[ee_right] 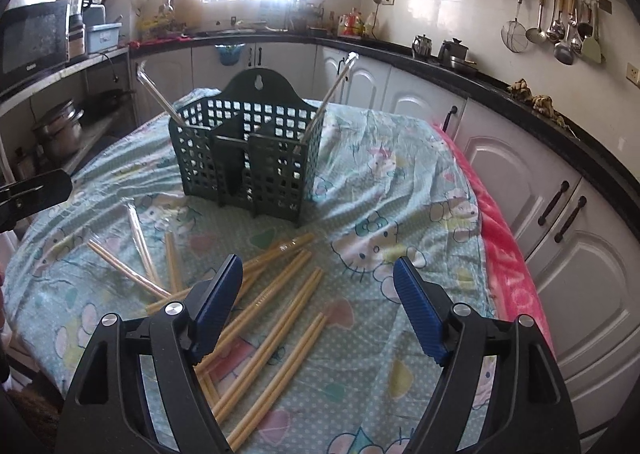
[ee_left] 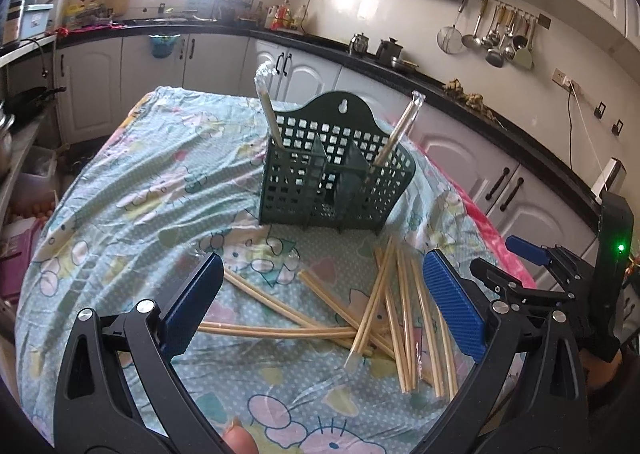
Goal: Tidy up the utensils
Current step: 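Withdraw both grippers from the caddy and move them toward the remaining chopsticks, then close the right gripper on a chopstick while the left gripper grasps another chopstick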
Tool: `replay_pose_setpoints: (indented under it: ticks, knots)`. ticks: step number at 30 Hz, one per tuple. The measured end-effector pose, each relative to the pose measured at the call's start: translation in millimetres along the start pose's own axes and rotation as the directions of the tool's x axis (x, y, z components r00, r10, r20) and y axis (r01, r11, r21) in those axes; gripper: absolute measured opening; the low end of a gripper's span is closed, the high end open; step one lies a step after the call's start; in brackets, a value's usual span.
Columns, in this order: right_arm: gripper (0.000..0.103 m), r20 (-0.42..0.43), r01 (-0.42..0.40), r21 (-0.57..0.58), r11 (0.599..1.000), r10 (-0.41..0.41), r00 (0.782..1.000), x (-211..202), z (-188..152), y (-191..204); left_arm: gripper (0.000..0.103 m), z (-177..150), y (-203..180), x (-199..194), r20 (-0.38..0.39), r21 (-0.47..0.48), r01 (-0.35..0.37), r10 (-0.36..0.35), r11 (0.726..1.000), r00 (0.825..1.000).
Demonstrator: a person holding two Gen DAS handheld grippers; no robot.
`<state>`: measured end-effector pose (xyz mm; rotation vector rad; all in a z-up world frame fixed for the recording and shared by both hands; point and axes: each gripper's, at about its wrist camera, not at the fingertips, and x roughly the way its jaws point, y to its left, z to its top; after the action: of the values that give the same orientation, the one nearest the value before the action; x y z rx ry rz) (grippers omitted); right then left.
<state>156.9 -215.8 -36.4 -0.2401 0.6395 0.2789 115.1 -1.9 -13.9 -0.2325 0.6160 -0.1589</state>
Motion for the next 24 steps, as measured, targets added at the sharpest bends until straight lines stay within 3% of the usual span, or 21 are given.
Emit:
replay_pose_setpoints:
  ticks: [8,11,16,21,24]
  knots:
    - [0.075,-0.056,0.003,0.018,1.000,-0.002,0.998,20,-9,-7,0.092,-10,-3,24,-0.071,-0.005,0.018,-0.019,1.000,0.997]
    - [0.068,-0.077,-0.003,0.030,1.000,0.006,0.997,26,-11,-9,0.092,-14,0,36,-0.110,-0.009,0.010,-0.011,1.000,0.994]
    - [0.053,-0.109,-0.022,0.049,0.999,0.027,0.994,39,-10,-13,0.069,-18,8,58,-0.176,-0.062,0.036,-0.047,0.997,0.983]
    - [0.039,-0.167,-0.062,0.074,0.995,0.074,0.983,60,-8,-15,0.064,-17,20,74,-0.226,-0.170,0.085,-0.123,0.982,0.966]
    - [0.032,-0.203,-0.087,0.091,0.992,0.103,0.974,74,-7,-17,0.059,-17,22,82,-0.241,-0.187,0.082,-0.126,0.979,0.962]
